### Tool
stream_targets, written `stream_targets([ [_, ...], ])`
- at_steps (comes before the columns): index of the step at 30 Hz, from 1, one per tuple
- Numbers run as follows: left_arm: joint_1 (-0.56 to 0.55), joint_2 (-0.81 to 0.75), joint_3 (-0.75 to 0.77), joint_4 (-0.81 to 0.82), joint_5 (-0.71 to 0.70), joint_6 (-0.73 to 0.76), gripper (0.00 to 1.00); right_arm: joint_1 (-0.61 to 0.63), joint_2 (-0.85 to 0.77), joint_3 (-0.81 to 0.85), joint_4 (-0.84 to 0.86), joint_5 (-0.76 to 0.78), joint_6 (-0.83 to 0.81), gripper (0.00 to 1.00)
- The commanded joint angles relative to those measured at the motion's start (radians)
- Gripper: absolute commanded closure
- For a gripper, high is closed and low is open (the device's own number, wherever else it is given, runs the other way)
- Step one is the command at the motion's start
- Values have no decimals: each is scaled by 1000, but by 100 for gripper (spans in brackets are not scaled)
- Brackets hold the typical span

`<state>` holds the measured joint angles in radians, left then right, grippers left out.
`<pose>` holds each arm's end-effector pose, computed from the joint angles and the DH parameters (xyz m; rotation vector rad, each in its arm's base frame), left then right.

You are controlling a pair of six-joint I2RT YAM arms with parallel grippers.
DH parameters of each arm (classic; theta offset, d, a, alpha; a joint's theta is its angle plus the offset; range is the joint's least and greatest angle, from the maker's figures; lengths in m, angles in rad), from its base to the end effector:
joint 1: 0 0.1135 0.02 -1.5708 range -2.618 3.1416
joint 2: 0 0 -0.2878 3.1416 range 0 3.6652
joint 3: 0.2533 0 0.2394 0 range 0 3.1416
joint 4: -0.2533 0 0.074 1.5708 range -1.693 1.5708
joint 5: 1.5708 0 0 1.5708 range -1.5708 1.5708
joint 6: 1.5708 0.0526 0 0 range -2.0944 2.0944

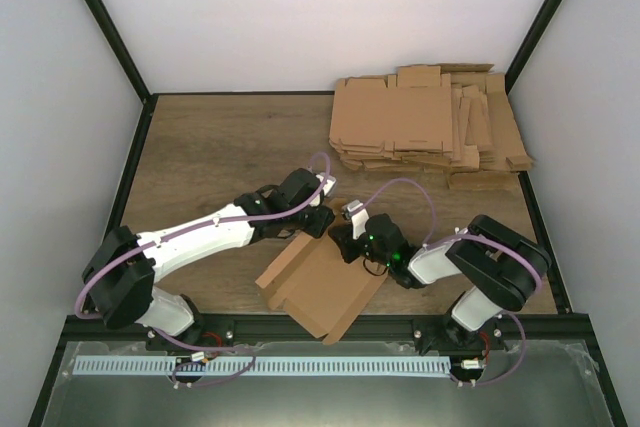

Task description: Fold the paper box

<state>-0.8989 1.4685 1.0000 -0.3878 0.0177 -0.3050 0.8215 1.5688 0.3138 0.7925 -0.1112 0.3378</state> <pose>0.1906 -0.2412 0.2530 0.7416 2.3952 -0.5483 0.1738 0.1954 0.1433 -0.5825 2.0546 0.8228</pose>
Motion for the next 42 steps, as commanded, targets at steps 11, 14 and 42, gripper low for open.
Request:
stream_targets([
  [11,-57,45,-12,-28,52,-18,63,8,3,-17,17,3,79,89],
  [14,-68,55,-8,-30,38,-22,63,8,-7,-28,20,6,90,89],
  [42,-77,78,-1,-42,2,-9,64,-208,-327,-72,-166,74,77,53],
])
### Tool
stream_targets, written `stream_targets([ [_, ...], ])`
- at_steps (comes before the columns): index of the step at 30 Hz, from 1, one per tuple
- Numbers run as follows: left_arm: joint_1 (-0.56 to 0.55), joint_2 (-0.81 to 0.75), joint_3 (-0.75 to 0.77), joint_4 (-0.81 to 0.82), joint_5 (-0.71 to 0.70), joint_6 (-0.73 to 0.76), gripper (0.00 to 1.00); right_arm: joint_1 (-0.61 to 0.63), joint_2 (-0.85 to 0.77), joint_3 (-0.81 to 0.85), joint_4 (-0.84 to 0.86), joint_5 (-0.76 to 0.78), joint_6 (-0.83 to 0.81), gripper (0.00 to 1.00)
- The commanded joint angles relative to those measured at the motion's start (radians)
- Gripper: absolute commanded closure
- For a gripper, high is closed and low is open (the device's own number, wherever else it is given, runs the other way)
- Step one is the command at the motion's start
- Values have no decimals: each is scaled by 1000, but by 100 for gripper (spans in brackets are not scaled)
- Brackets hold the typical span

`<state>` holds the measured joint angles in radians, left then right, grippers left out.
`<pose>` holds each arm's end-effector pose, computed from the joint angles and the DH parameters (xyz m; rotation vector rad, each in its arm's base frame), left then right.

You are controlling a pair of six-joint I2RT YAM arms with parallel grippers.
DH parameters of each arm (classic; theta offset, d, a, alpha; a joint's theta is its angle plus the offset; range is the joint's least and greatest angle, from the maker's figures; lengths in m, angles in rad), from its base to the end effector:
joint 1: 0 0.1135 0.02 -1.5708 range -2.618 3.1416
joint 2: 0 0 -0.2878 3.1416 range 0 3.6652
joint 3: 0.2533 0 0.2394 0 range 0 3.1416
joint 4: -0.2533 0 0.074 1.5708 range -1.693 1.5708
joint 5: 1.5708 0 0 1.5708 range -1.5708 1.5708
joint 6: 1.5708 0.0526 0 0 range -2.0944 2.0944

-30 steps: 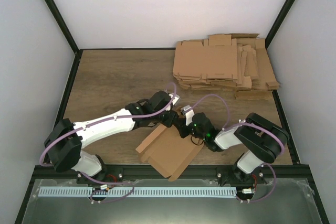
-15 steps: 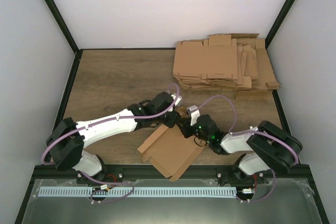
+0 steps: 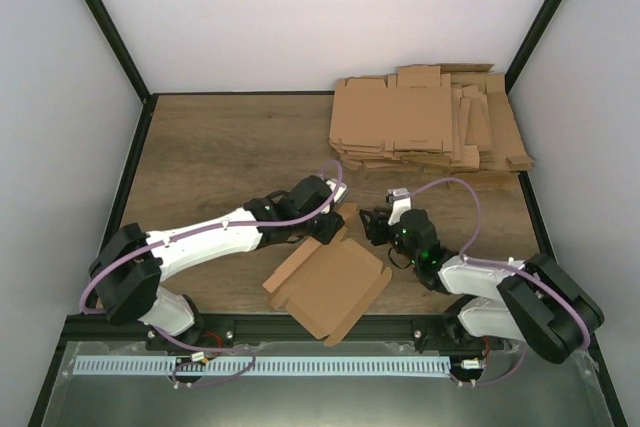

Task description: Fold the paper box

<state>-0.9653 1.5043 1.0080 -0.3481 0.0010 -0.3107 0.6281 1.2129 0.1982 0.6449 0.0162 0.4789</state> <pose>0.1806 -0.2609 0.2484 0.8042 2.3670 -0.5669 0.1708 0.1230 0.1721 -0.1386 2.0044 0.7095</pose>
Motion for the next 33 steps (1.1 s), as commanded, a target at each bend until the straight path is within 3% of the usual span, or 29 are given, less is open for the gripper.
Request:
stream_targets([
  [1,-10,42,-9,-83,18,-4,64,-15,47,61,-24,-65,-92,54],
  [8,-9,37,-11,-84,13,-5,64,-14,156,104,41,-139,-206,58],
  [18,-10,37,-16,-87,10,10,64,-14,228,164,95,-325,-341,55],
  [25,-10,39,-16,-92,5,20,64,-3,206,142,62,-372,-308,77],
  [28,-9,39,-16,-92,3,22,64,34,185,138,8,-319,-276,98],
  [33,-10,44,-17,-92,4,24,64,110,145,133,-59,-208,-250,99],
])
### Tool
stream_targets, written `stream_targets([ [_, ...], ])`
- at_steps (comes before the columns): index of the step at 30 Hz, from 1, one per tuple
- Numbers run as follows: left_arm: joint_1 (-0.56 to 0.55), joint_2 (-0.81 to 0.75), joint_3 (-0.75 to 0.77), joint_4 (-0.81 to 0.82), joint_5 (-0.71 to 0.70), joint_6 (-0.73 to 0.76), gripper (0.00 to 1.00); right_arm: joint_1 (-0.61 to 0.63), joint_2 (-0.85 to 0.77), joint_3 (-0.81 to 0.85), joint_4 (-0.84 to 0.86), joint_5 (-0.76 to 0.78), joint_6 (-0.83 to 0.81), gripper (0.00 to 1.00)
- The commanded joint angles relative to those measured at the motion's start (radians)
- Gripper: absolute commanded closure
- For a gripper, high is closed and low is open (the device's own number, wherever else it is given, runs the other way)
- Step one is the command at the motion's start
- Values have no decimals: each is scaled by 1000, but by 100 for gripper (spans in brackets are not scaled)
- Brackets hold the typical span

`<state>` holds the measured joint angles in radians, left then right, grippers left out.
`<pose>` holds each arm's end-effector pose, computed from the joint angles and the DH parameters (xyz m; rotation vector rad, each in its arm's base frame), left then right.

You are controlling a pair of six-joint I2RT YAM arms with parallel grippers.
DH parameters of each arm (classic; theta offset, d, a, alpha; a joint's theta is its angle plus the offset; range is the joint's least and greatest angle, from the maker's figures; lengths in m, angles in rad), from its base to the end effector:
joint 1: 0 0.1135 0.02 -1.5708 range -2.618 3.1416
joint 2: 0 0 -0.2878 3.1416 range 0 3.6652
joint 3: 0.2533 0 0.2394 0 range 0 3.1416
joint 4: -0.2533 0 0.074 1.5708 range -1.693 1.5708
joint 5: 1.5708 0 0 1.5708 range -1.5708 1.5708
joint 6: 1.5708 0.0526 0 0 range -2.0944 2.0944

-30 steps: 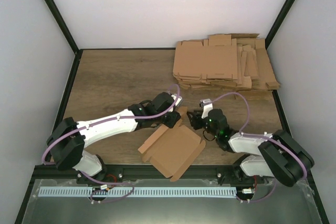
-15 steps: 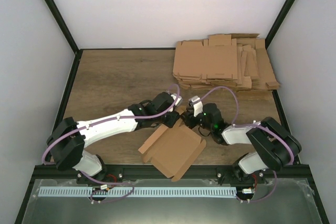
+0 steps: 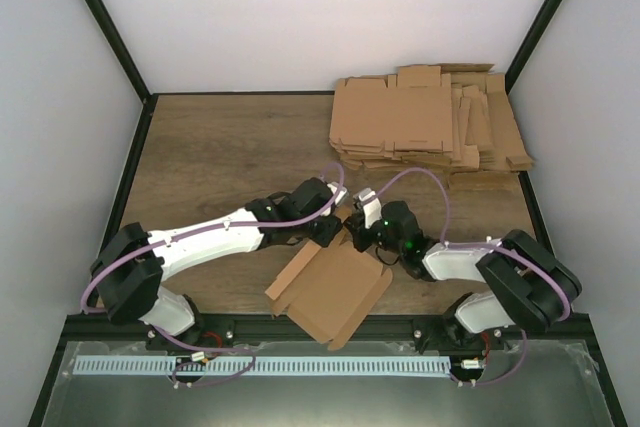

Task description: Fold the paper box

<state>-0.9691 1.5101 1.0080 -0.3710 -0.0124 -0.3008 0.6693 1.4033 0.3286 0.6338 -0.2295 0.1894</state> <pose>0.1794 -0.2601 0.2448 0.8216 2.3838 -0.5314 0.1873 0.1635 0.1686 -0.6422 1.9851 0.7671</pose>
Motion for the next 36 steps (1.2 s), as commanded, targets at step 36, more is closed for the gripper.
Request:
stream_targets([
  [36,-5,6,-17,-67,65,-59,56,240,-157,-44,-260,332,284,94],
])
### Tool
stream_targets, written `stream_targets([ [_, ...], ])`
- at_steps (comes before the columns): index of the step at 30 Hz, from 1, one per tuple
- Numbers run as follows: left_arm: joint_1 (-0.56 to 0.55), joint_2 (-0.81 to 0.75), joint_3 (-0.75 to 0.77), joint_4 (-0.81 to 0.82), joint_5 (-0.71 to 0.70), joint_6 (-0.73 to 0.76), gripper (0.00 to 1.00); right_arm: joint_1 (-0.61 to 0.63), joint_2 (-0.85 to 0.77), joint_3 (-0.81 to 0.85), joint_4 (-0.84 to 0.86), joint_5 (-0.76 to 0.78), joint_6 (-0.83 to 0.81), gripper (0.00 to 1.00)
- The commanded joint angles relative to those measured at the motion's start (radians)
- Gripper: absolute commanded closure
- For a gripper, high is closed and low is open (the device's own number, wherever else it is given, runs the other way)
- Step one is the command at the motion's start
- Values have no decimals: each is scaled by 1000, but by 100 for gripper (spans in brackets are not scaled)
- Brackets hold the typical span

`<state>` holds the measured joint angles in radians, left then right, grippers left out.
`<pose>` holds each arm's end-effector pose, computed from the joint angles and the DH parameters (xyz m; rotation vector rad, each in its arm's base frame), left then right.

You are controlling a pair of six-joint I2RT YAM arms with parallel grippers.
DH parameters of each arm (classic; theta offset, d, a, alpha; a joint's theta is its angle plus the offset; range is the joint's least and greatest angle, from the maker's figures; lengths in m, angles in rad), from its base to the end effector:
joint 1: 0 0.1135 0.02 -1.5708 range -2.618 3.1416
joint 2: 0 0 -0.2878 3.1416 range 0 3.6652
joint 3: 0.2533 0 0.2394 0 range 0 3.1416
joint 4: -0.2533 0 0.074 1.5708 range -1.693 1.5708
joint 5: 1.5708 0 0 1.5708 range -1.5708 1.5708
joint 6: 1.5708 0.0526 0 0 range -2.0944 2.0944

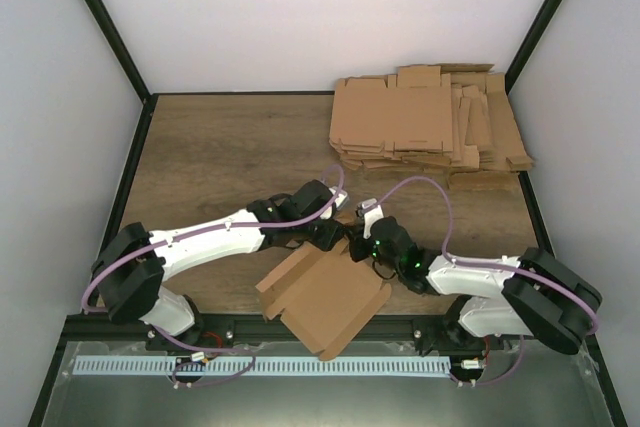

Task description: Fold the paper box

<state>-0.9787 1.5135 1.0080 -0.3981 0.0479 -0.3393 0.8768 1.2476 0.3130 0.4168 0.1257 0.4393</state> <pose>0.1730 -0.2617 0.2417 0.8307 2.4412 -0.5960 0.1485 0.1681 0.1732 -0.3903 2.1187 0.6581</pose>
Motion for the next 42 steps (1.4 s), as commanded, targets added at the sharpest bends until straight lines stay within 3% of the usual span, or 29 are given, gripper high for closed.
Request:
stream_targets([
  [1,4,0,-16,-44,8,-22,54,31,0,-28,-42,-19,30,94],
  [8,5,-48,-30,-91,26,-40,50,31,2,-25,-41,-7,-2,95],
  [13,5,-86,-43,-139,21,-47,37,31,3,-17,-54,9,-23,95],
  [22,3,-90,-81,-165,26,-46,43,31,-3,2,-72,10,-38,93],
  [28,2,-91,-113,-146,8,-48,48,31,-49,1,-94,-8,-33,80],
  [34,-3,-85,-115,-138,12,-44,50,31,-154,-29,-81,-58,-19,74],
  [42,-18,-74,-106,-142,-3,-39,51,31,-274,-81,3,-54,12,51],
])
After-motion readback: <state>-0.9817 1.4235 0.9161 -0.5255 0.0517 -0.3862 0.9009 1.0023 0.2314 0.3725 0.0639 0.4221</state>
